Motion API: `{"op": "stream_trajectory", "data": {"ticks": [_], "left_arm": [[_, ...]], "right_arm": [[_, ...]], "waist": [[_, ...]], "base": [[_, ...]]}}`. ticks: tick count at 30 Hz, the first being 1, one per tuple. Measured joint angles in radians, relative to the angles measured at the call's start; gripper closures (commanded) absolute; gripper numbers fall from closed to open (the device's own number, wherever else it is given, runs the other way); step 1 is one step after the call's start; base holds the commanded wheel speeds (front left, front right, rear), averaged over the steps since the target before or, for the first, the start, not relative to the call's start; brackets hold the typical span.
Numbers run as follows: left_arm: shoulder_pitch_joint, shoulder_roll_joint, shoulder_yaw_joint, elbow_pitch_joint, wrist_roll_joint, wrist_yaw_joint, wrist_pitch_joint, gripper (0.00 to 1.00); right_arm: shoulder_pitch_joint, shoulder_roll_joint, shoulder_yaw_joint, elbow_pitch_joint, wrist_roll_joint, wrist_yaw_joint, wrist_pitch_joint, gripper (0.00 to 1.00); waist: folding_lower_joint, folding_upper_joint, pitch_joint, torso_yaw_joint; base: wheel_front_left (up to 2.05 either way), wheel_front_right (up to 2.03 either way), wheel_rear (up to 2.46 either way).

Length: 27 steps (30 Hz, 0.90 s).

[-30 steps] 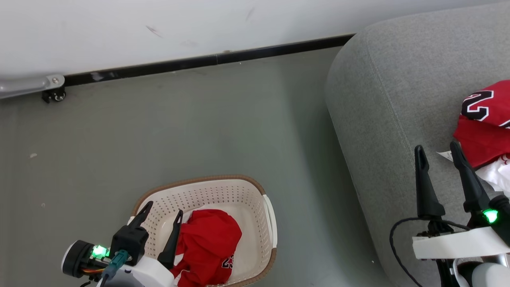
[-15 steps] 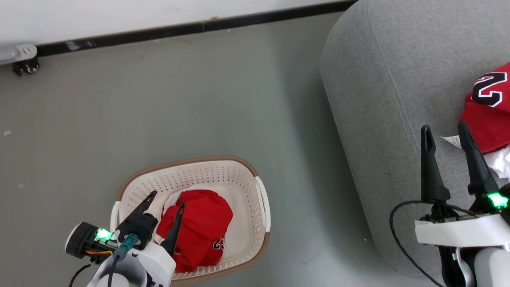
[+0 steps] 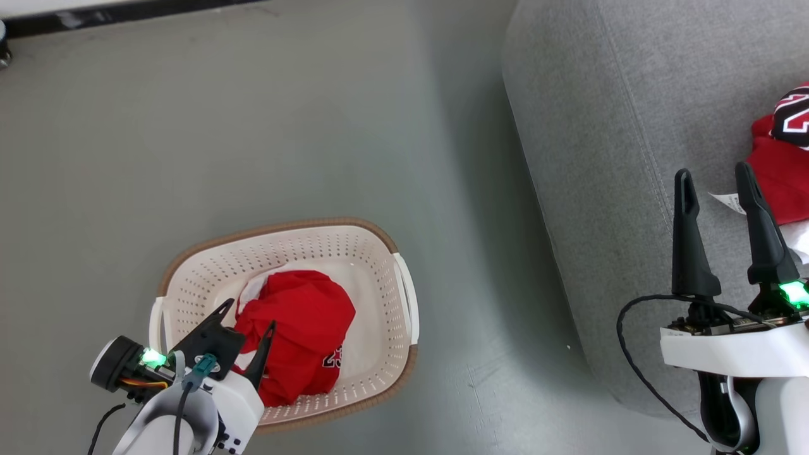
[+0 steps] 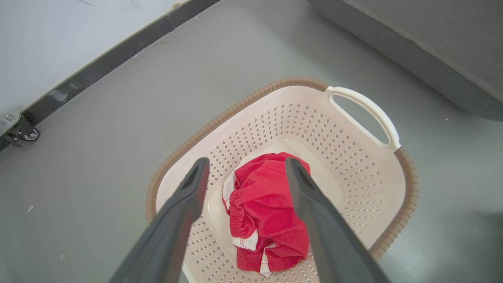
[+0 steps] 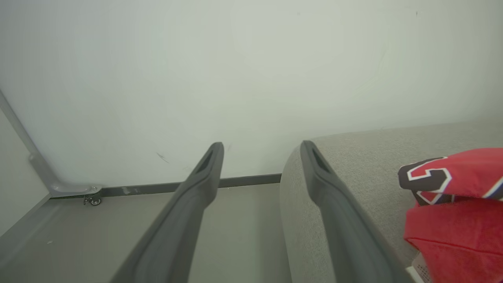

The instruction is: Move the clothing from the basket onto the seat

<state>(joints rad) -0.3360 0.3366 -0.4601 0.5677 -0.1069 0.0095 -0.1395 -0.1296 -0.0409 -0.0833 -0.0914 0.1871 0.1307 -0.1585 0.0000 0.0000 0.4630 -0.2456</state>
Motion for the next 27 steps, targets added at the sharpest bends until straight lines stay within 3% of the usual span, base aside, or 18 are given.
{"op": "stream_trajectory", "data": {"ticks": [15, 27], "left_arm": [[-0.102, 0.012, -0.074, 0.111, 0.088, -0.029, 0.012, 0.0], [-0.176, 0.027, -0.08, 0.196, 0.112, -0.036, 0.026, 0.0]], "right_arm": [[-0.061, 0.0, 0.001, -0.004, 0.017, 0.0, -0.02, 0.0], [-0.099, 0.0, 0.006, -0.006, 0.034, 0.0, -0.041, 0.0]], "waist": [[0.0, 0.0, 0.104, -0.028], [0.0, 0.0, 0.181, -0.052]], "base": [[0.0, 0.0, 0.0], [0.0, 0.0, 0.0]]}}
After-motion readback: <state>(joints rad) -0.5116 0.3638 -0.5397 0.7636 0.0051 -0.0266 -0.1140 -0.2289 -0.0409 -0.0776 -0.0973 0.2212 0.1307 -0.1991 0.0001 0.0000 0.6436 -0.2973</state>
